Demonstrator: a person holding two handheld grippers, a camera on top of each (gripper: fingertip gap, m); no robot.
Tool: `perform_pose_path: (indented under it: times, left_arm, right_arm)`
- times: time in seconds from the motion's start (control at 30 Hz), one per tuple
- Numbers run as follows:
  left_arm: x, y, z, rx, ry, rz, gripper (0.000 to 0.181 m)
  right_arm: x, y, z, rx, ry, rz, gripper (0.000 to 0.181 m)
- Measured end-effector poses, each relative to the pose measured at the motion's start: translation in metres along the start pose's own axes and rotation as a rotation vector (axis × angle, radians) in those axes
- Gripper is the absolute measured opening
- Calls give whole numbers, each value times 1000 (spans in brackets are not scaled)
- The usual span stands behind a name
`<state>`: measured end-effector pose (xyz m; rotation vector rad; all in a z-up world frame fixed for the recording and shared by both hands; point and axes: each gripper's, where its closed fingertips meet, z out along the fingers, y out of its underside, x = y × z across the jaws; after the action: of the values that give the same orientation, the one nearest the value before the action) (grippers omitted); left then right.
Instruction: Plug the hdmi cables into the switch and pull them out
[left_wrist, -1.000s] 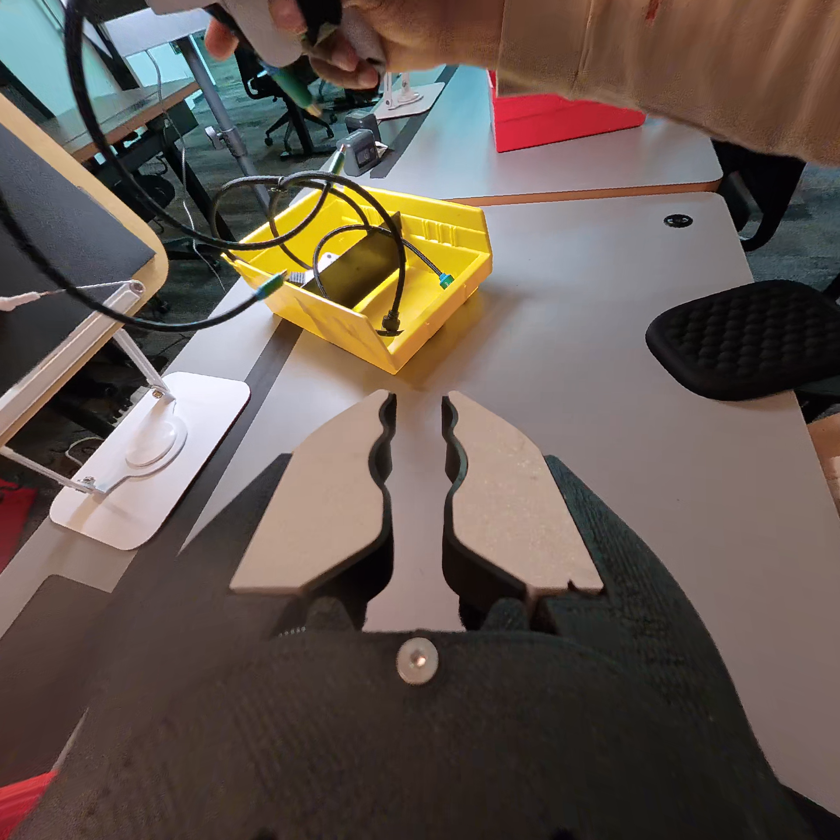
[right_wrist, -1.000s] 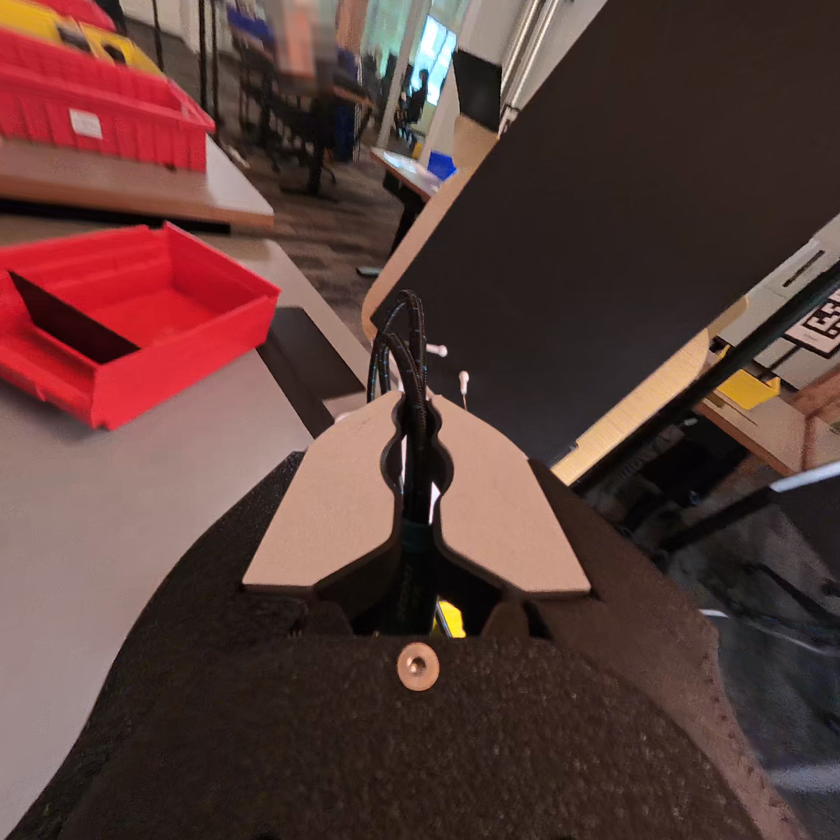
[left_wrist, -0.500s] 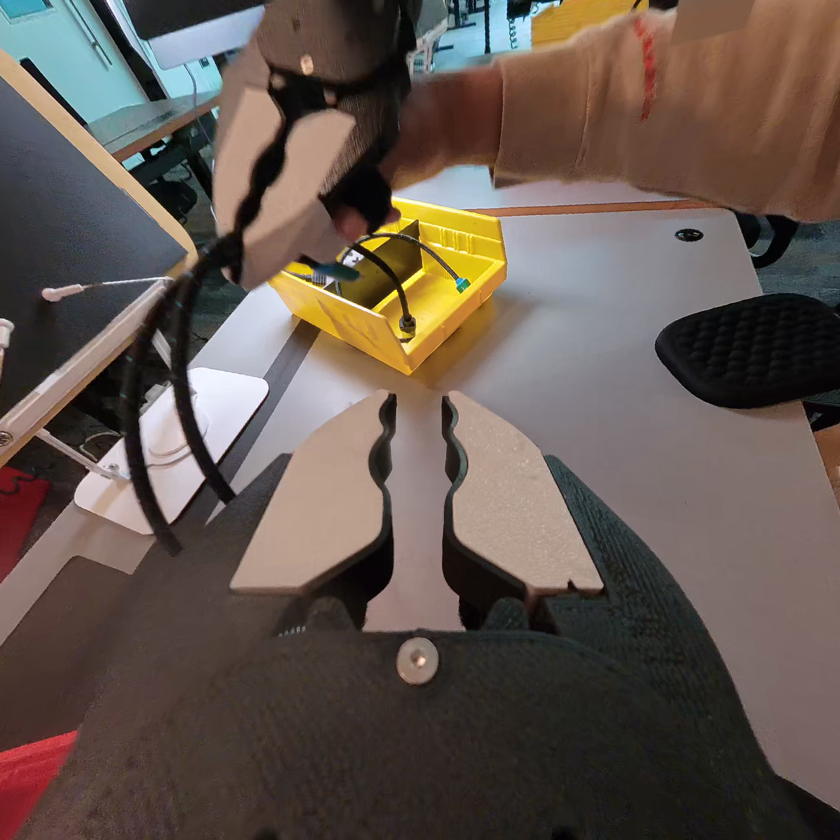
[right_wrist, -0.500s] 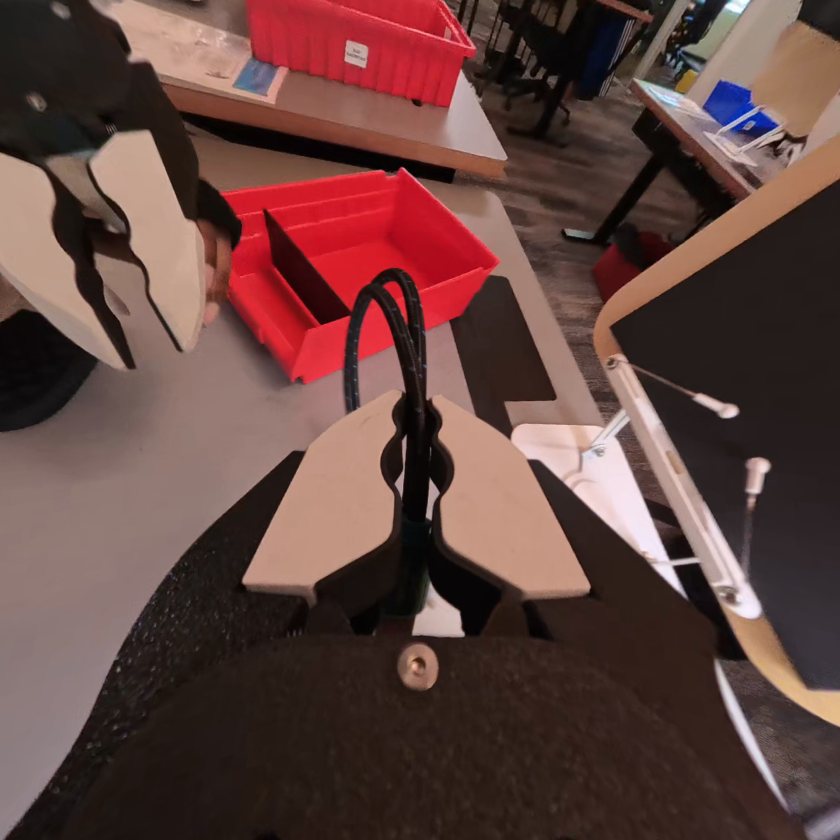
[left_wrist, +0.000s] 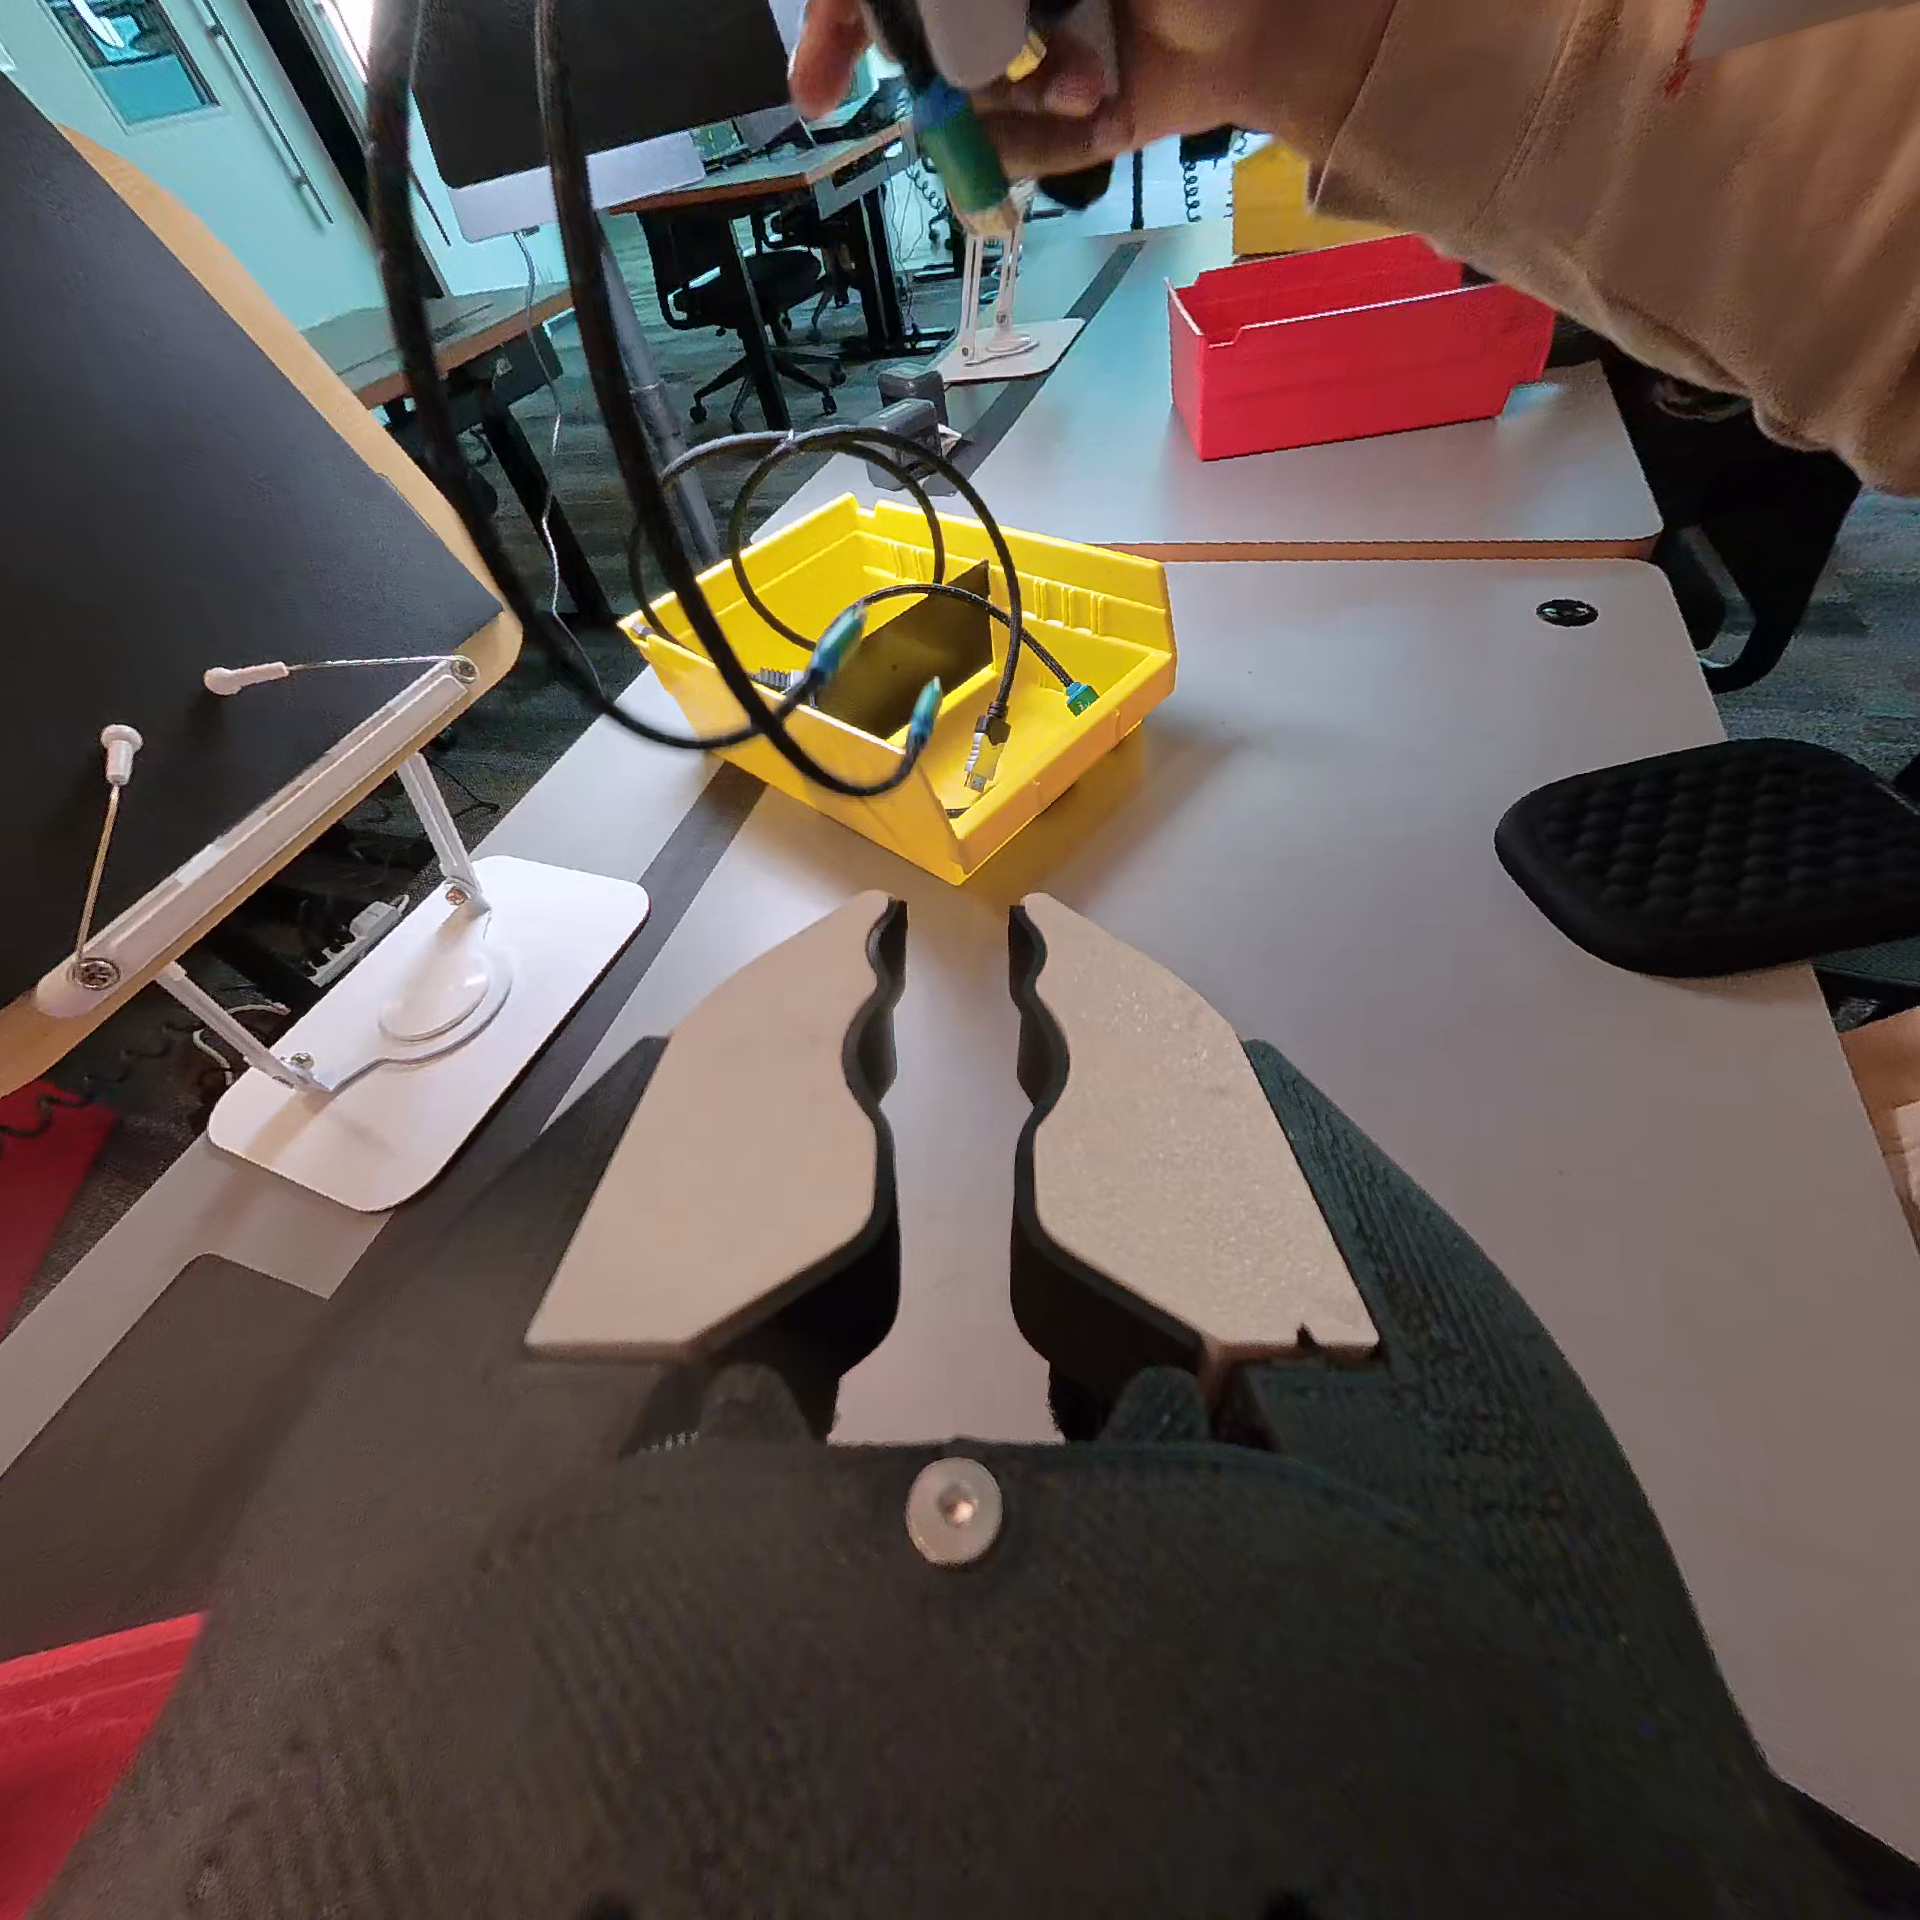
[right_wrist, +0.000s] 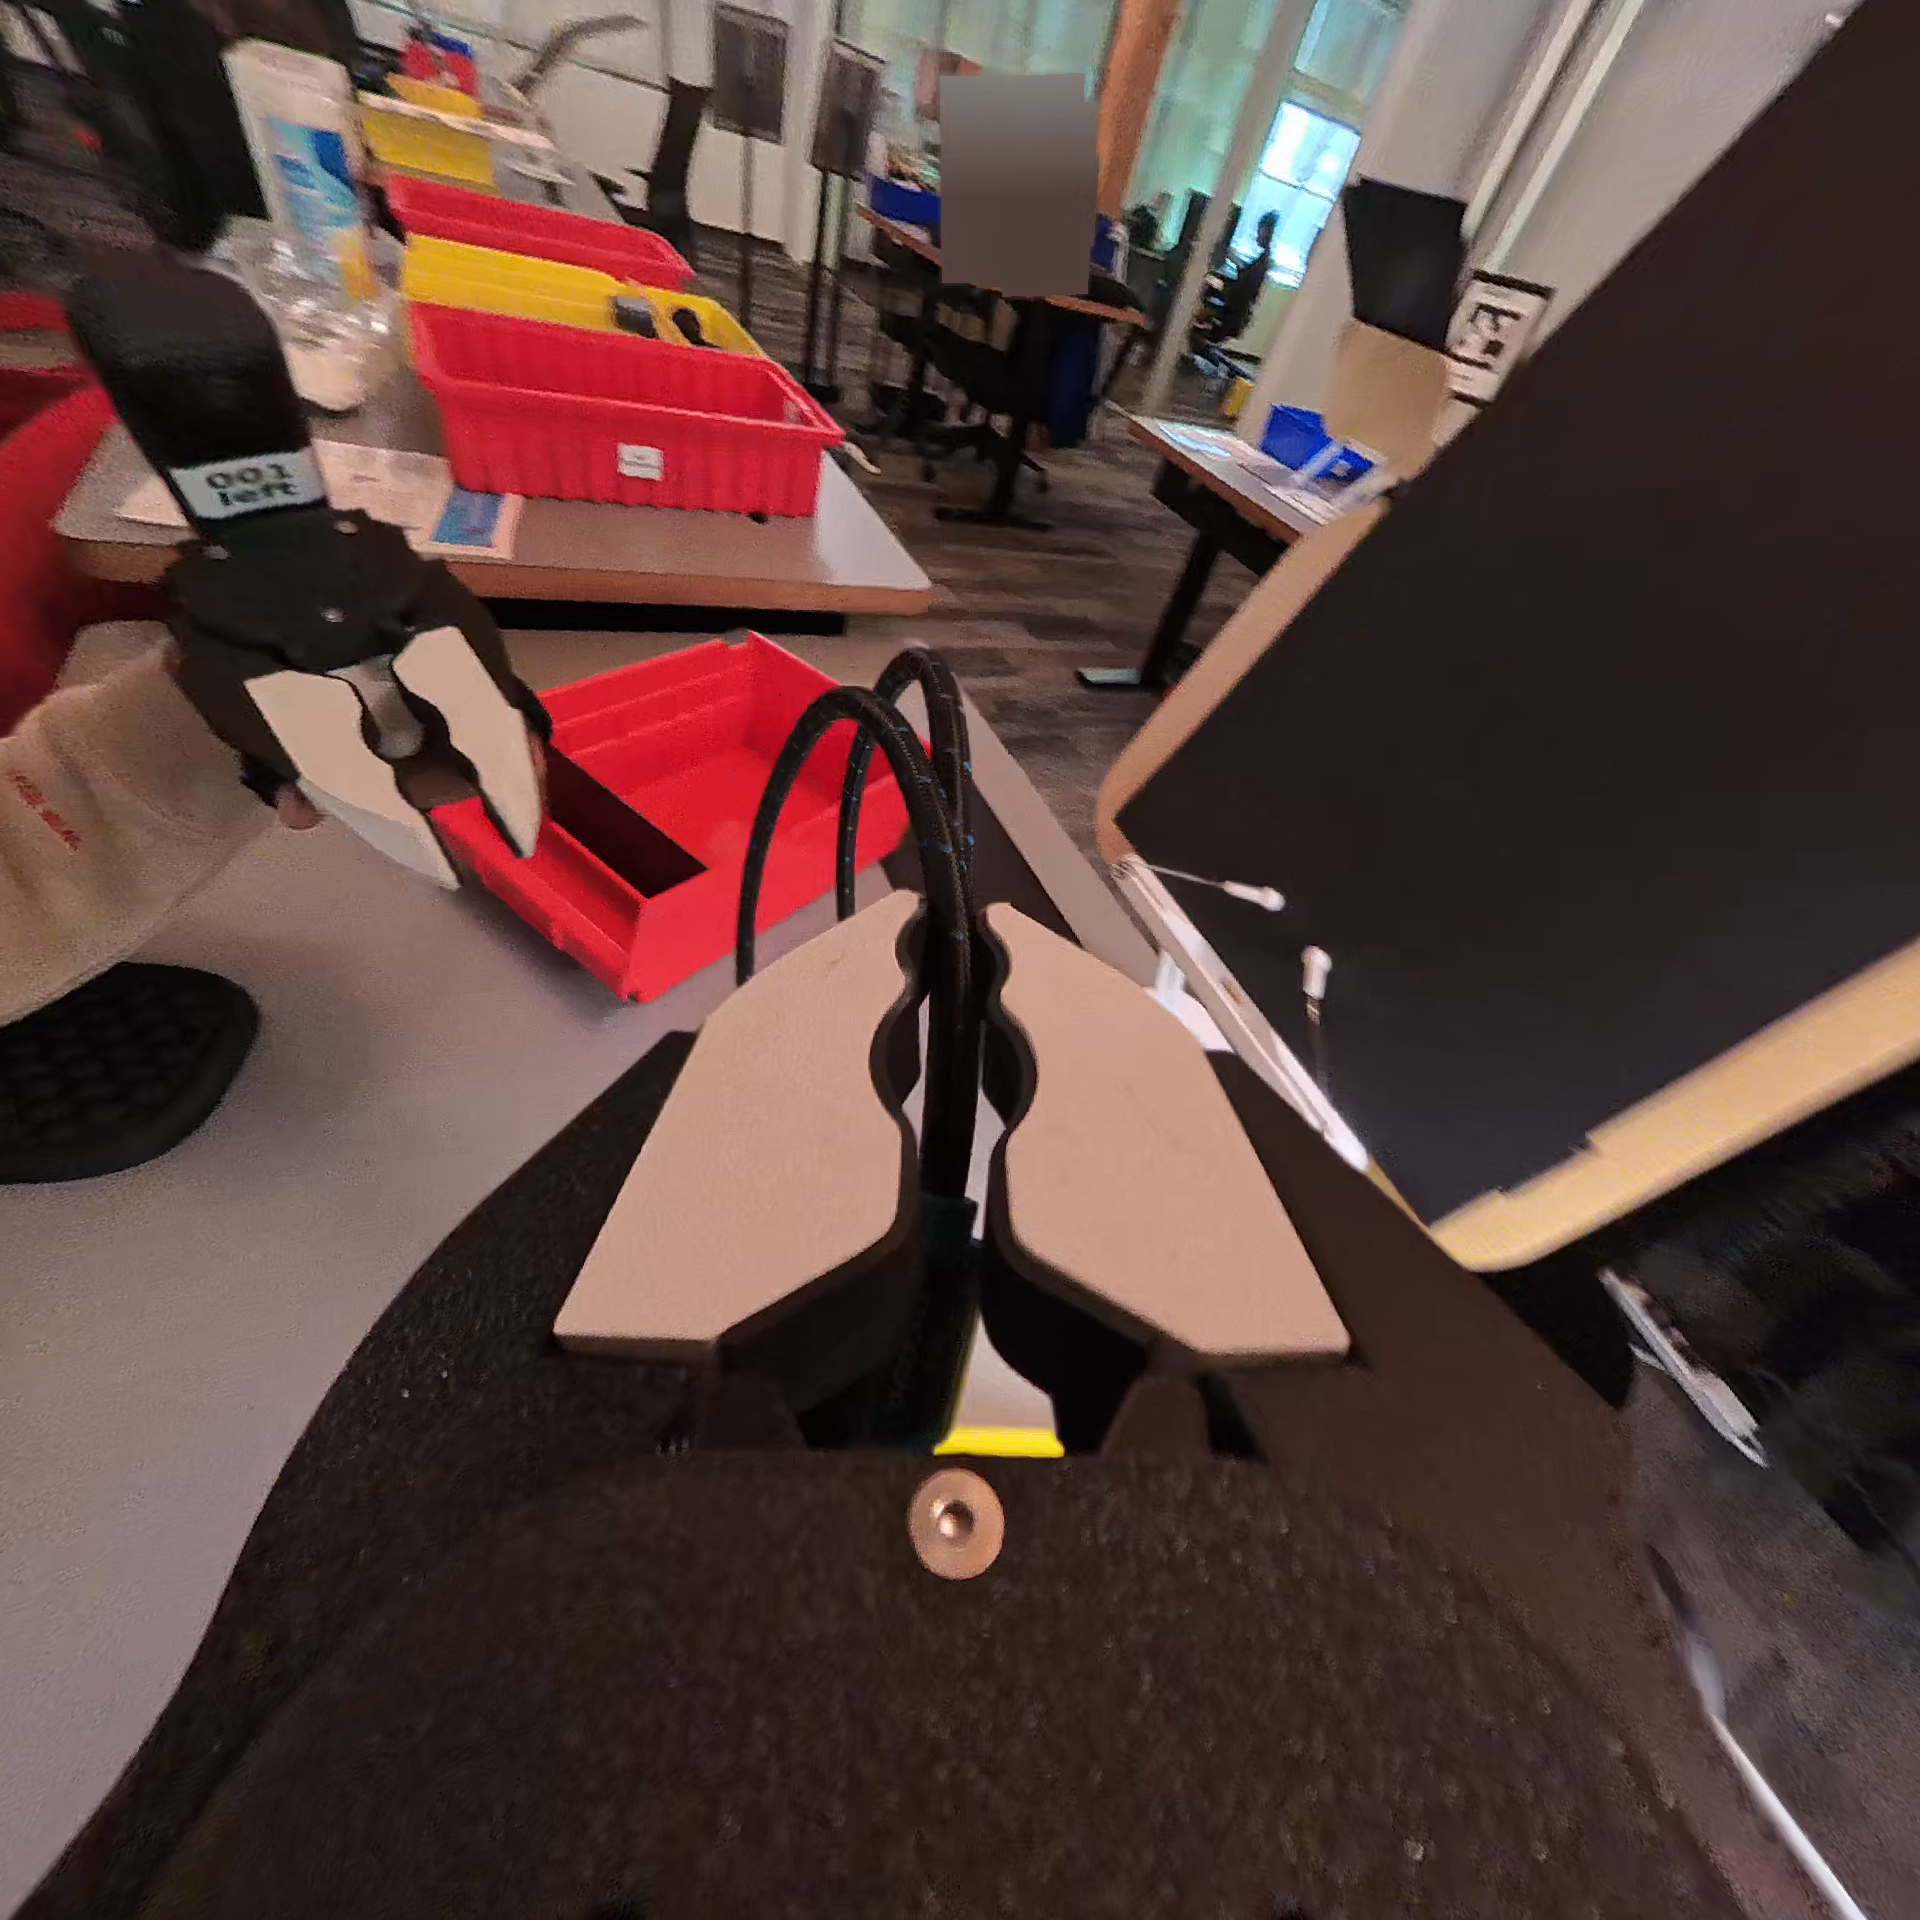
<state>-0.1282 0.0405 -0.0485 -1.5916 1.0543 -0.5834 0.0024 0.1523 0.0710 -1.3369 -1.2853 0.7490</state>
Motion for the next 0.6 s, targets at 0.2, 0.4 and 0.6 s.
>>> perform_pose_path:
  times: [0.2,0.4,0.6]
  left_arm:
    - [2,0,2,3,14,-12,19]
    - [4,3,8,-15,23,-12,19]
    - [8,9,16,-42,35,-11,20]
  right_arm:
    - [41,9,-63,-124,201,68,7]
    - [53,52,-92,-230,272,210,6]
    - [84,138,-97,-392,401,330,6]
